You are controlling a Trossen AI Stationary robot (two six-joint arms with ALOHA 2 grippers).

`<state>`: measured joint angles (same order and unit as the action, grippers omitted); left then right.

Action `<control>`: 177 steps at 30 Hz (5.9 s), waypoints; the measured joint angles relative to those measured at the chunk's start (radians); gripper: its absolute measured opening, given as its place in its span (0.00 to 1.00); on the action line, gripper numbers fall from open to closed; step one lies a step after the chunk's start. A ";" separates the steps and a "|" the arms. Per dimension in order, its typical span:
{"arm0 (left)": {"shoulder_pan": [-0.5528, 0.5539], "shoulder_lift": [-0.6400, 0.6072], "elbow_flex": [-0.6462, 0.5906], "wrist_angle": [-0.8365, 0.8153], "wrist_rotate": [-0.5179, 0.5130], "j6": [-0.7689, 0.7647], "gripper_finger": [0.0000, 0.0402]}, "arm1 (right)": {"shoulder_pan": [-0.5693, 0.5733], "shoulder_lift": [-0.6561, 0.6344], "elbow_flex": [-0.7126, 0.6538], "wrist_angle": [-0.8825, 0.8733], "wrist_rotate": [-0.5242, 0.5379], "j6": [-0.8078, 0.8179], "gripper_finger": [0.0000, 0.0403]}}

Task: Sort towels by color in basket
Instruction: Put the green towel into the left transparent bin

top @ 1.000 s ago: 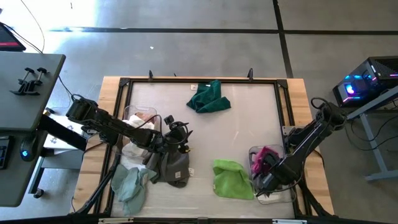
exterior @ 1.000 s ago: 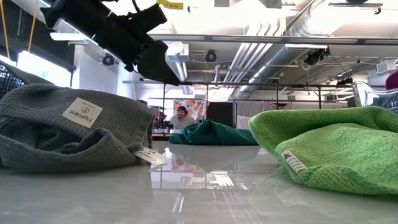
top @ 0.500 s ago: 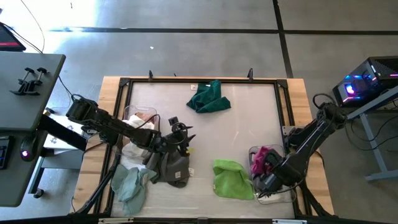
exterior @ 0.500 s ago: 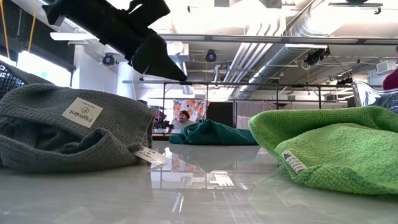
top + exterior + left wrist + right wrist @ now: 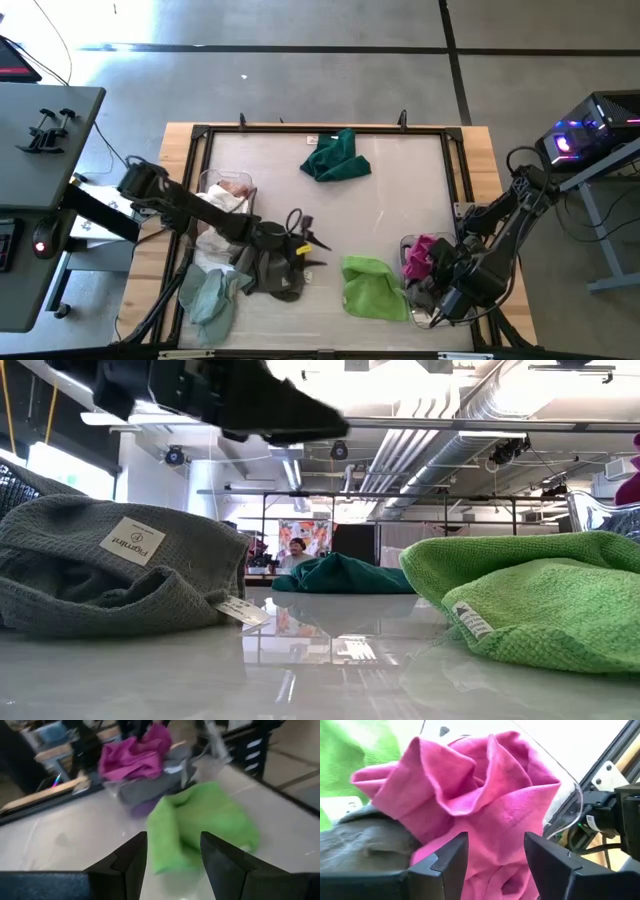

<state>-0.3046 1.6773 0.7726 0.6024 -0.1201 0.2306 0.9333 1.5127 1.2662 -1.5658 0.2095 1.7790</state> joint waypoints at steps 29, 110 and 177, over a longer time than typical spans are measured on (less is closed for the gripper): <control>0.103 0.674 0.825 -0.517 0.228 0.092 0.72 | -0.002 0.000 -0.013 0.024 0.024 -0.087 0.47; -0.132 -0.454 0.183 -2.172 -0.406 -1.874 0.00 | -0.486 0.014 -0.512 1.993 0.190 -1.645 0.47; 0.105 -0.447 -0.114 -1.586 -0.127 -1.660 0.00 | -0.488 0.014 -0.511 1.989 0.144 -1.649 0.47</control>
<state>-0.1997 1.2304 0.6581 -0.9834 -0.2466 -1.4296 0.4454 1.5272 0.7547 0.4232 0.3539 0.1303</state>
